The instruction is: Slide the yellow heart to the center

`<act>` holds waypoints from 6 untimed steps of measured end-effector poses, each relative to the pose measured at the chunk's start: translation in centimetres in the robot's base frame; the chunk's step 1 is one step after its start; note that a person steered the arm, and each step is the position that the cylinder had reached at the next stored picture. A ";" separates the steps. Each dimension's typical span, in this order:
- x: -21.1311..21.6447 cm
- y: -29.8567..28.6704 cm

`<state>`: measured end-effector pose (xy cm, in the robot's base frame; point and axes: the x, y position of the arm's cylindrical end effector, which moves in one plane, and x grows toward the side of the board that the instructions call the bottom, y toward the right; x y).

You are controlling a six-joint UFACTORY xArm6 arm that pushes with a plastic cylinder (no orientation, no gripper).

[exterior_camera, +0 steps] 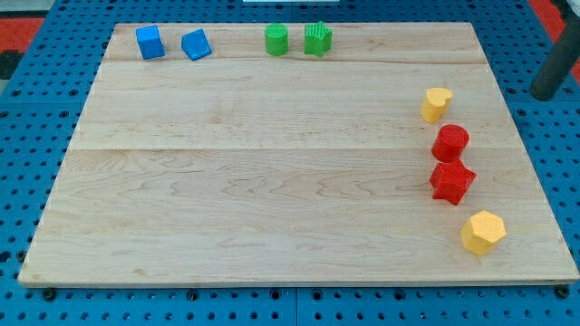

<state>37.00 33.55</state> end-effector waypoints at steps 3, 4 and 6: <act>-1.0 -25.0; -1.5 -18.1; 1.9 -27.9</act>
